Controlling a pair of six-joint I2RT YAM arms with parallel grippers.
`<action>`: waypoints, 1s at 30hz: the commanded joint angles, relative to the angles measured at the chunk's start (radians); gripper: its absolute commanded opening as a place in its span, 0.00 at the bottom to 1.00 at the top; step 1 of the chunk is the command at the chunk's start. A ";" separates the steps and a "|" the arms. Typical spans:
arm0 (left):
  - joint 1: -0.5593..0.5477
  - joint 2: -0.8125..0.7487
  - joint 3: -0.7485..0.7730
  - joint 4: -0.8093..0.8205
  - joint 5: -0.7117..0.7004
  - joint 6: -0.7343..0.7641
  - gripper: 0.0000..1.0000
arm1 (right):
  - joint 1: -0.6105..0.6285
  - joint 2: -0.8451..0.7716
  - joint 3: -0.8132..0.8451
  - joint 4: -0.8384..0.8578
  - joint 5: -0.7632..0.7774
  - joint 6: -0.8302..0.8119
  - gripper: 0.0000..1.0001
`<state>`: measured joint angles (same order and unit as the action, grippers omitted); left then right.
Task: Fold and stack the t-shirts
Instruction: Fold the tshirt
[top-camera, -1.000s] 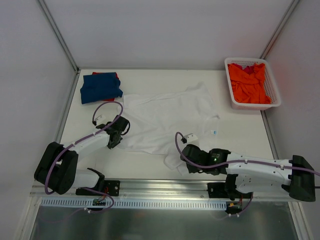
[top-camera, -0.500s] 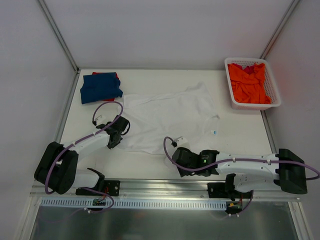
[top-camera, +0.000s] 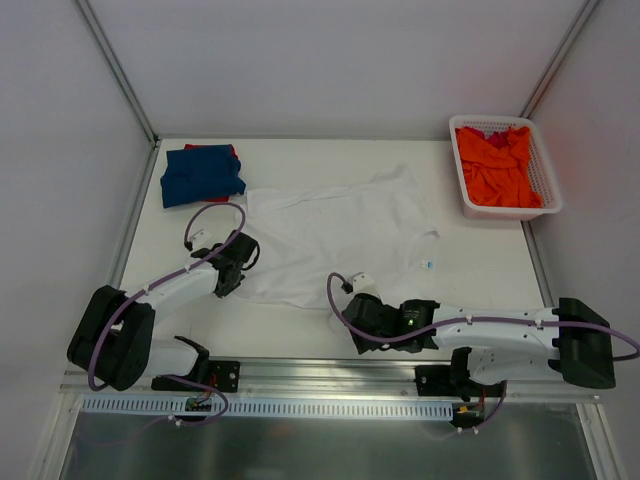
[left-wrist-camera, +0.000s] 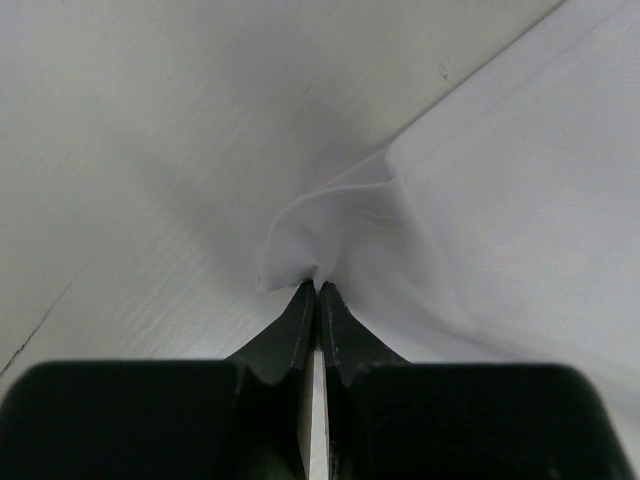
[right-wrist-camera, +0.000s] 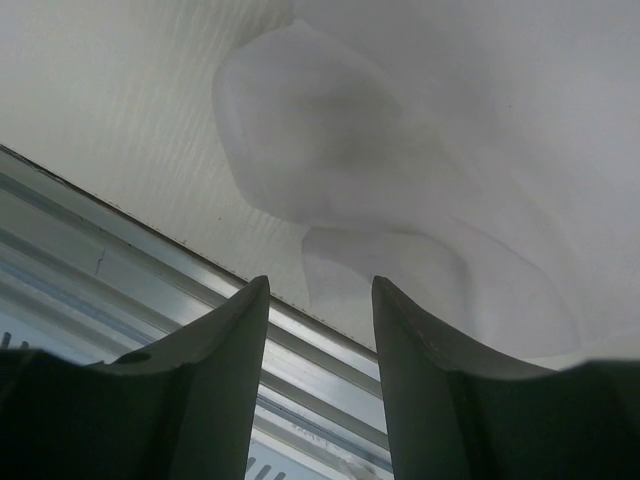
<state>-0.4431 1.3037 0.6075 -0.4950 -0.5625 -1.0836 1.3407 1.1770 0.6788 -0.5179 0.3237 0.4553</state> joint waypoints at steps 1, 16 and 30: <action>0.007 -0.041 -0.008 -0.019 -0.025 0.011 0.00 | 0.005 -0.039 -0.005 0.039 -0.018 0.013 0.49; 0.007 -0.049 -0.011 -0.020 -0.022 0.013 0.00 | 0.008 -0.002 -0.139 0.159 -0.054 0.052 0.48; 0.007 -0.058 -0.015 -0.019 -0.020 0.013 0.00 | 0.026 -0.040 -0.125 0.075 0.018 0.072 0.00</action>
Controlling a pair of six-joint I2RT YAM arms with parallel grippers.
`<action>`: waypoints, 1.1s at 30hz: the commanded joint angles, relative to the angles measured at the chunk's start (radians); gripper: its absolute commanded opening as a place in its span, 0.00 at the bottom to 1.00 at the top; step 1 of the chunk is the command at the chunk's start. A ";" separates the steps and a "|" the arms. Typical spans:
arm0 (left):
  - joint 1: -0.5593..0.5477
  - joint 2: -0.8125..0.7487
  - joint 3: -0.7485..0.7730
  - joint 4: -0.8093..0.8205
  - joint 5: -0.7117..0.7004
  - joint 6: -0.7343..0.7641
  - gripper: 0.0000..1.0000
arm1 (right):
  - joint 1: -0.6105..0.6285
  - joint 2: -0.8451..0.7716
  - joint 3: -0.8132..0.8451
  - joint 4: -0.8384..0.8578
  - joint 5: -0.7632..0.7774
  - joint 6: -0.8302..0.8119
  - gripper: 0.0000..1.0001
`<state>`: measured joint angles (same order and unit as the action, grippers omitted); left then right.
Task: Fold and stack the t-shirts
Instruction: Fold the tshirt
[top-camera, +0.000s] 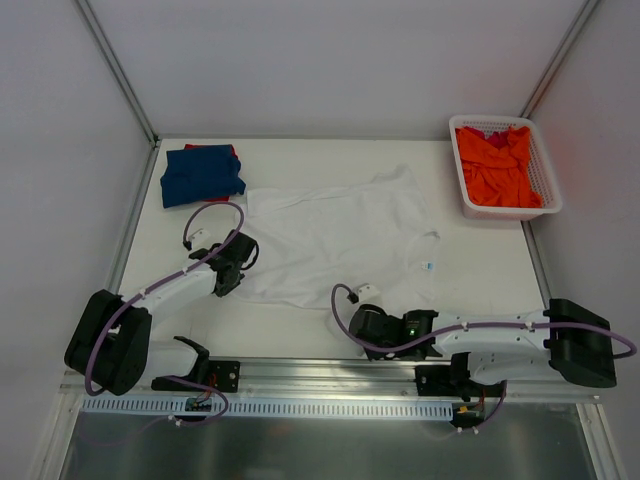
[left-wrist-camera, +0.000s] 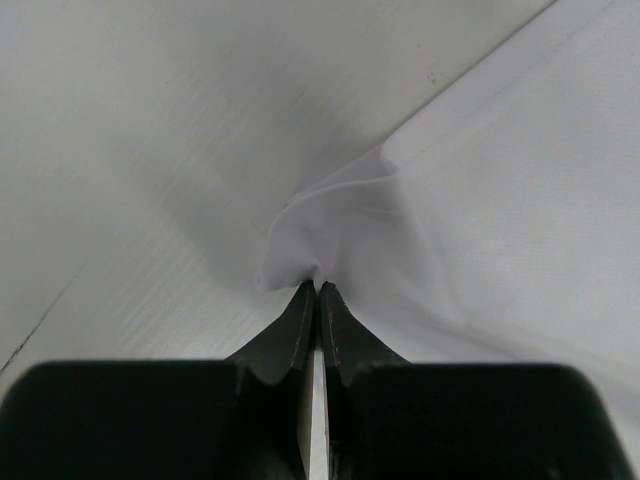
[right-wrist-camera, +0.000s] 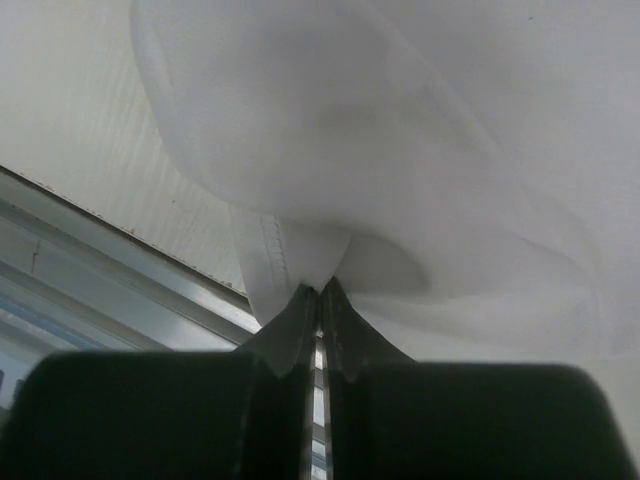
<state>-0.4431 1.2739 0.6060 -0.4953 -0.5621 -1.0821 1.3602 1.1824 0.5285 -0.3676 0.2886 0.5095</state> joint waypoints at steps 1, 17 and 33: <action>0.007 -0.034 -0.015 -0.020 -0.019 0.011 0.00 | 0.007 -0.059 0.034 -0.096 0.067 0.018 0.00; 0.007 -0.197 0.032 -0.043 -0.007 0.053 0.00 | -0.006 -0.418 0.211 -0.448 0.426 0.037 0.00; 0.021 -0.223 0.158 -0.077 -0.111 0.122 0.00 | -0.157 -0.454 0.310 -0.617 0.619 0.038 0.00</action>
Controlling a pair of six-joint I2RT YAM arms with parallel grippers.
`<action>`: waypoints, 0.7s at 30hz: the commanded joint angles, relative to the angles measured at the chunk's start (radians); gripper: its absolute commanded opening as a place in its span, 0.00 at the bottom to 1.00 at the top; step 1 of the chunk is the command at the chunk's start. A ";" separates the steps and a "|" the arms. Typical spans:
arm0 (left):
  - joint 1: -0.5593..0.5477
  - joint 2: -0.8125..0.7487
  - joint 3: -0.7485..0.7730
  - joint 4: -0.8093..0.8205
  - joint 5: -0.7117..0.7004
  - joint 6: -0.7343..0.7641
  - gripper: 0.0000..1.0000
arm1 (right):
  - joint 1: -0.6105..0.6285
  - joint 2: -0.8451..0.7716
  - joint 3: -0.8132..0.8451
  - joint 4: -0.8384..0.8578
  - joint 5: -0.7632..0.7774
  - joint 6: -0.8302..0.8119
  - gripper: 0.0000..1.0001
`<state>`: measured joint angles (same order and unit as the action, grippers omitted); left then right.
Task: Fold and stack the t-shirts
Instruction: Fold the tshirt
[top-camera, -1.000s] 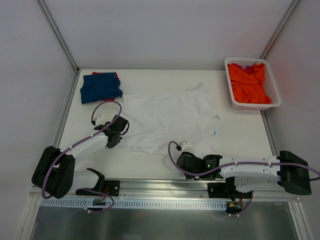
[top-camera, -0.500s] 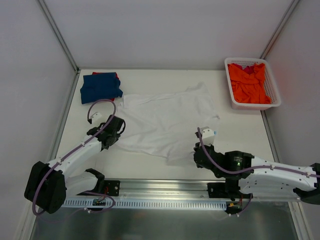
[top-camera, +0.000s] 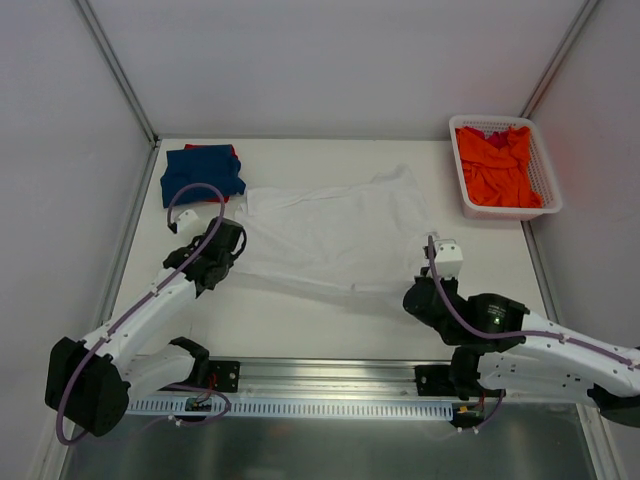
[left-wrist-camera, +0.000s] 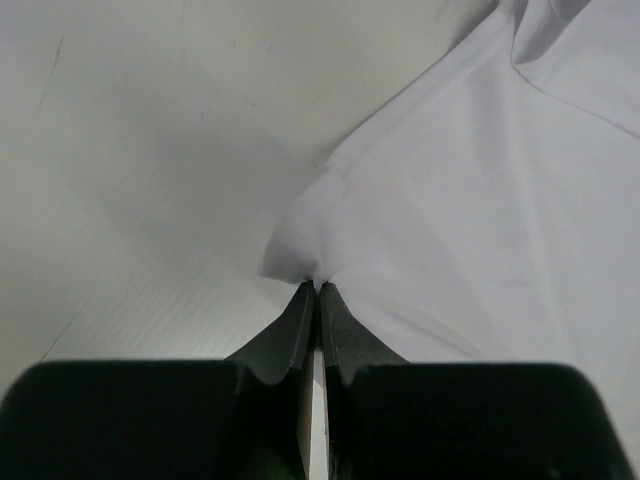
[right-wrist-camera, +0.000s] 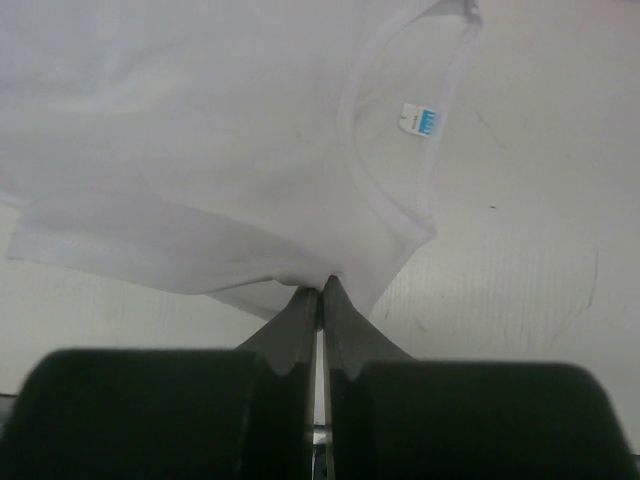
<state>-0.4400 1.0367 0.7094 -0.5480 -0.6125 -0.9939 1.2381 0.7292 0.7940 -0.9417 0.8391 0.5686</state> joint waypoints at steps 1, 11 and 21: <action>0.018 0.020 0.061 -0.024 -0.066 0.035 0.00 | -0.045 0.001 0.048 -0.043 0.080 -0.032 0.00; 0.032 0.127 0.143 -0.004 -0.107 0.078 0.00 | -0.198 0.025 0.070 0.033 0.104 -0.200 0.00; 0.050 0.256 0.232 0.077 -0.101 0.147 0.00 | -0.388 0.101 0.051 0.220 0.012 -0.397 0.00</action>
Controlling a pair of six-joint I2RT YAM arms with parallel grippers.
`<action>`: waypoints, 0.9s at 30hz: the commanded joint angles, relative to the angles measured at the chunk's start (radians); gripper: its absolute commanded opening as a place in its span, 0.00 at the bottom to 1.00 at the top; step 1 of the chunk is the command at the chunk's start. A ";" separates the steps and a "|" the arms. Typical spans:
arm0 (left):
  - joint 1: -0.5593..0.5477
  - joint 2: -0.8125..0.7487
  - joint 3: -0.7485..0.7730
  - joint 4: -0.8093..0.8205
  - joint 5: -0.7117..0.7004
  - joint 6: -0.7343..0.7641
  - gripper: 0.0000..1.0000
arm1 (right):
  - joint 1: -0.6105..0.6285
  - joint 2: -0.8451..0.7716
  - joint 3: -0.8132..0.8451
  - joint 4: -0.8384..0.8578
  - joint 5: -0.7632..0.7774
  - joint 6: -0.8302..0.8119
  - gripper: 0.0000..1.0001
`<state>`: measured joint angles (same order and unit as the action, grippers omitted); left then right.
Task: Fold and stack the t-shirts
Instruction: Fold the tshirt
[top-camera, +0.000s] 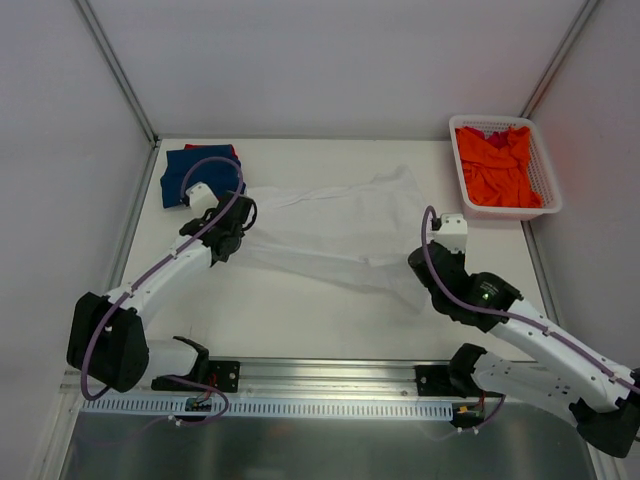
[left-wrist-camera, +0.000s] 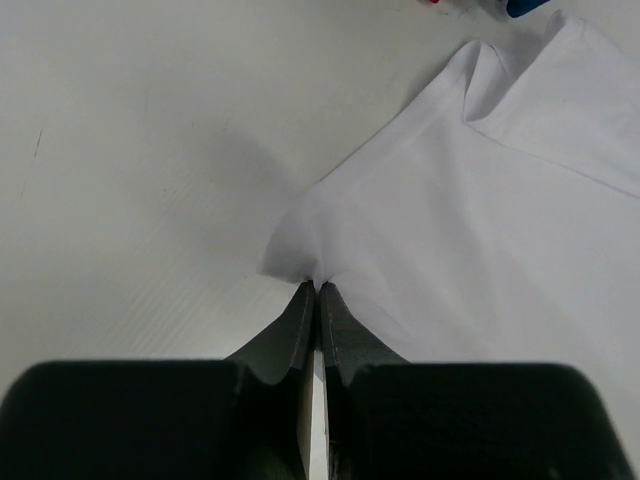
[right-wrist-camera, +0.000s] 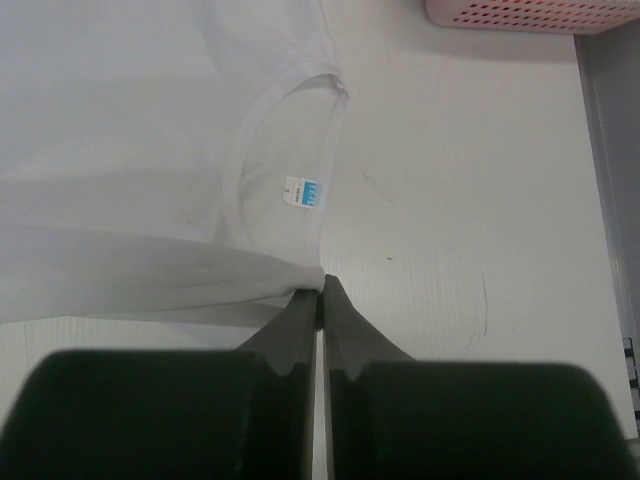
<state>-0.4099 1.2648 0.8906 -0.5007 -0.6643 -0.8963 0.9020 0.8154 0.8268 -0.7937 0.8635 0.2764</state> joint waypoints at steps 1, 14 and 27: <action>0.022 0.039 0.057 0.034 -0.047 0.054 0.00 | -0.064 0.022 0.017 0.085 -0.020 -0.115 0.00; 0.051 0.223 0.171 0.136 -0.008 0.155 0.00 | -0.236 0.143 -0.037 0.243 -0.104 -0.201 0.00; 0.062 0.366 0.269 0.180 0.028 0.204 0.00 | -0.347 0.303 -0.080 0.364 -0.159 -0.184 0.00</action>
<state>-0.3645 1.6104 1.1152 -0.3370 -0.6243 -0.7296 0.5850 1.0935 0.7506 -0.4740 0.6994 0.1001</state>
